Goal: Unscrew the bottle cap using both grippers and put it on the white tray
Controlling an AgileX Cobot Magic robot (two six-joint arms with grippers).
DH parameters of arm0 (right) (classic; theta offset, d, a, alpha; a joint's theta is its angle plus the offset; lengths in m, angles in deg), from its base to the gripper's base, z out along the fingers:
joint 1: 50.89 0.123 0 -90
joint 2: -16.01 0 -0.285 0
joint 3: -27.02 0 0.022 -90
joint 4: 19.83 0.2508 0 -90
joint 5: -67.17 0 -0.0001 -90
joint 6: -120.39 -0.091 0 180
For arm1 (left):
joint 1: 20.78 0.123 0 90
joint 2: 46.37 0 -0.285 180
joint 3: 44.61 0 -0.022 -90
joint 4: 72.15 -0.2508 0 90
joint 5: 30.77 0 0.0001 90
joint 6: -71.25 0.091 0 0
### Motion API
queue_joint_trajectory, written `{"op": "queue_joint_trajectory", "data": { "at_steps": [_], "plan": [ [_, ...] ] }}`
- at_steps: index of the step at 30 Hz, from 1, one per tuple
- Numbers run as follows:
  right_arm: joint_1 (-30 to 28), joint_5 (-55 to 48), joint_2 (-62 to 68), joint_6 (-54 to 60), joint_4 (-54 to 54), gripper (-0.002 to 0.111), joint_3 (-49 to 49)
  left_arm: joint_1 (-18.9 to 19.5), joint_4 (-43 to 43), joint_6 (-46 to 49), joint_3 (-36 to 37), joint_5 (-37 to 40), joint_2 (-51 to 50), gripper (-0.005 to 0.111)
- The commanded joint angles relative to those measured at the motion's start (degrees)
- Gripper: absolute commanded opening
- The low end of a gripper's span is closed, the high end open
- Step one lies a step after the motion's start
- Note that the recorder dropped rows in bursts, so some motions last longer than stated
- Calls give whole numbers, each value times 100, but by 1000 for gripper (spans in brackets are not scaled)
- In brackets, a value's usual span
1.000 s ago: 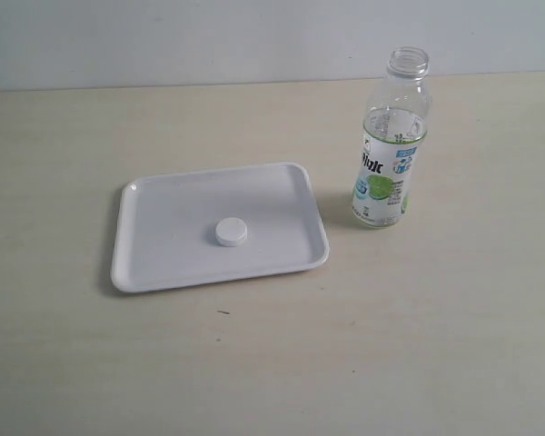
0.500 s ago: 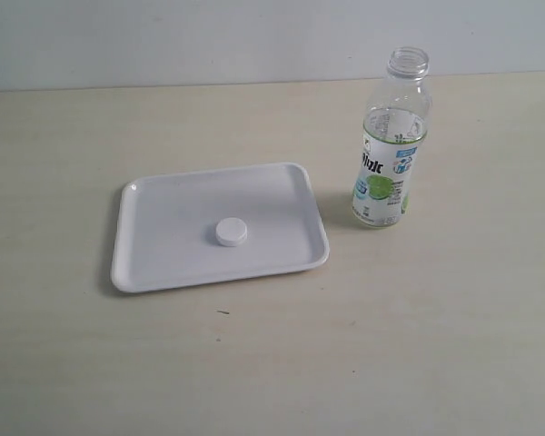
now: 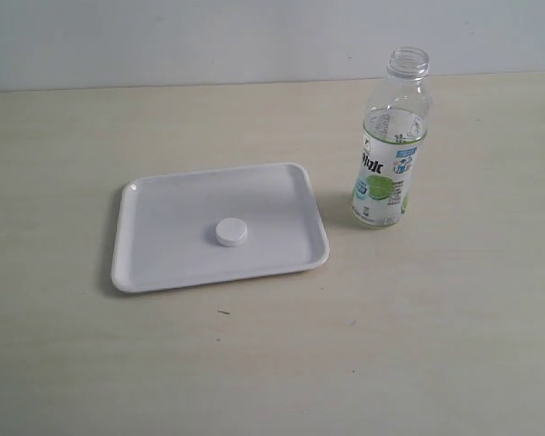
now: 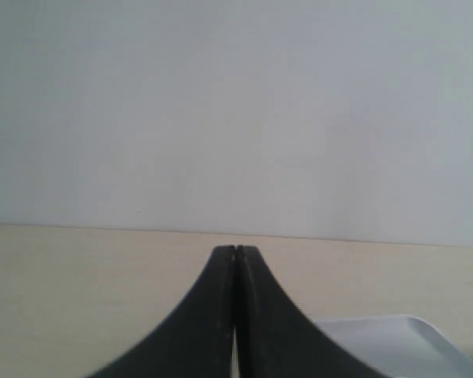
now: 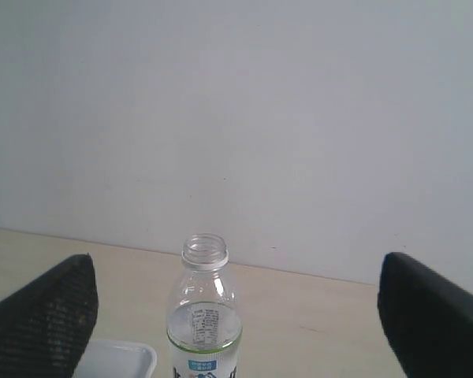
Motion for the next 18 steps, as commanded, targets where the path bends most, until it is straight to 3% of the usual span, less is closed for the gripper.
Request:
{"op": "queue_joint_trajectory", "data": {
  "at_steps": [1, 4, 5, 6, 8, 10, 18],
  "plan": [
    [-11, 4, -12, 2, 38, 91, 16, 16, 136, -201, 10, -238, 33, 0],
    [-11, 4, -12, 2, 38, 91, 16, 16, -120, -740, 10, -303, 33, 0],
    [-11, 4, -12, 2, 38, 91, 16, 16, -766, -1271, 10, -221, 33, 0],
    [-11, 4, -12, 2, 38, 91, 16, 16, -2246, -2461, 10, -130, 33, 0],
    [-11, 4, -12, 2, 38, 91, 16, 16, -4108, -4024, 10, -86, 33, 0],
    [-11, 4, -12, 2, 38, 91, 16, 16, -5250, -4842, 10, -86, 33, 0],
    [-11, 4, -12, 2, 38, 91, 16, 16, -5369, -4823, 10, -41, 33, 0]
  ]
}}
